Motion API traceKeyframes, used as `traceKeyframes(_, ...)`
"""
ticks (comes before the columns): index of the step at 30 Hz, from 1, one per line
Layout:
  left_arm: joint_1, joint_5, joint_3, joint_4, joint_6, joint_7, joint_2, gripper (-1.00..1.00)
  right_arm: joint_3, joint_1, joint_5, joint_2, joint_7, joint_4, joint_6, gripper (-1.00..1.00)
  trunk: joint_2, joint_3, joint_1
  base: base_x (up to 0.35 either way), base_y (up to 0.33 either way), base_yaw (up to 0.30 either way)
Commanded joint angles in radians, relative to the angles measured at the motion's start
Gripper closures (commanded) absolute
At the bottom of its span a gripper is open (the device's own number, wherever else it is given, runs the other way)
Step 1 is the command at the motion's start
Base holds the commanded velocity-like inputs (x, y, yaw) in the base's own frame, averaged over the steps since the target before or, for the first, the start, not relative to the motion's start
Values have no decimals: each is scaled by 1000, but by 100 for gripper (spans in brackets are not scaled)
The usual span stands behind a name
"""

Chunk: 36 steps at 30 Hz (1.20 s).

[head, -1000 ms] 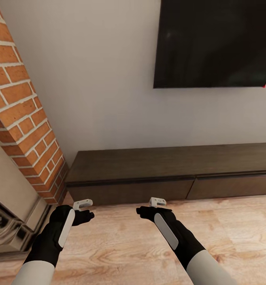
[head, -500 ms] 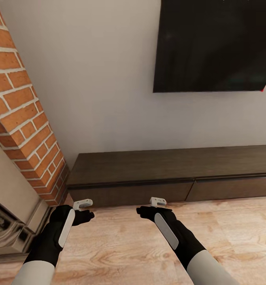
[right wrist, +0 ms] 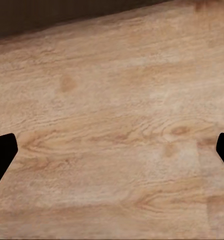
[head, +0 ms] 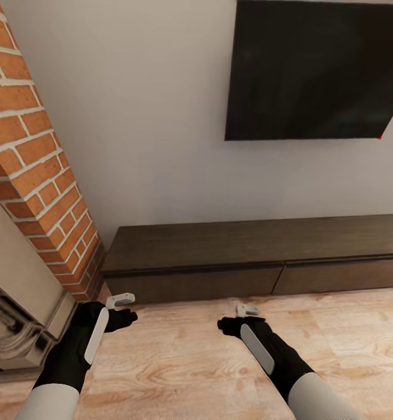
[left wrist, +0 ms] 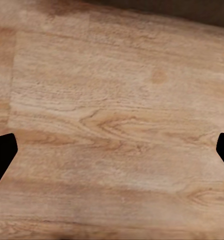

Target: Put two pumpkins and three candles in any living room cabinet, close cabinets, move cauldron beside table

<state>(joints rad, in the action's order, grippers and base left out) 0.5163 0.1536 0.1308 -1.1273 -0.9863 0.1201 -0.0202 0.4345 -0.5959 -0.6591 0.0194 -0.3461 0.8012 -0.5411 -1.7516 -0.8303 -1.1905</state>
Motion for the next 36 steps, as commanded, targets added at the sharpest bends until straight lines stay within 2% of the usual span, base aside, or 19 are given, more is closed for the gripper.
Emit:
traceKeyframes(1,1,11,2,5,-3,11,0,-100,4,-1,-14,-11,-7,-26,1,-100,7,2,4,-9,0,0)
traceKeyframes(4,1,5,3,36,-2,14,3,-100,4,0,-9,-24,-9,-68,-9,-100,28,12,16,-4,0,0)
traceKeyframes(8,-1,-15,4,67,0,18,8,-100,5,4,-9,-28,-10,-113,-17,-100,56,24,31,0,0,0)
traceKeyframes(11,-2,-74,6,170,6,49,18,-100,5,8,-7,-28,-4,-203,42,-100,77,34,42,0,0,0)
traceKeyframes(13,-2,-94,7,249,29,58,34,-100,5,9,-8,-29,-3,-236,74,-100,91,40,50,0,0,0)
traceKeyframes(16,-2,-102,9,396,173,60,67,-100,6,18,-8,-29,-2,-302,114,-100,112,49,62,0,0,0)
traceKeyframes(17,-2,-102,9,421,202,60,70,-100,6,19,-6,-29,-2,-315,120,-100,119,53,65,0,0,0)
traceKeyframes(19,-2,-102,10,521,308,56,77,-100,7,23,-4,-27,-2,-368,156,-100,133,59,73,0,0,0)
traceKeyframes(20,-2,-102,10,546,330,55,78,-100,7,23,-5,-26,-2,-382,168,-100,140,62,77,0,0,0)
traceKeyframes(23,-2,-101,10,671,456,47,82,-100,9,25,-6,-21,-1,-482,273,-100,161,71,88,0,0,0)
traceKeyframes(24,-2,-100,10,717,508,46,85,-100,10,25,-6,-20,-1,-549,342,-100,168,74,92,0,0,0)
traceKeyframes(28,-3,-99,10,802,581,44,91,-100,11,25,-6,-18,3,-699,505,-100,196,87,108,0,0,0)
traceKeyframes(29,-4,-99,10,842,612,44,101,-100,11,30,-6,-18,12,-743,553,-100,203,90,111,0,0,0)
traceKeyframes(32,-4,-98,9,897,670,44,112,-100,11,36,-4,-18,25,-769,590,-100,224,100,123,0,0,0)
traceKeyframes(33,-4,-97,9,931,715,44,117,-100,12,39,-2,-18,30,-777,609,-100,231,103,127,0,0,0)
traceKeyframes(36,-4,-96,9,972,768,44,121,-100,13,40,0,-19,32,-783,640,-100,252,112,138,0,0,0)
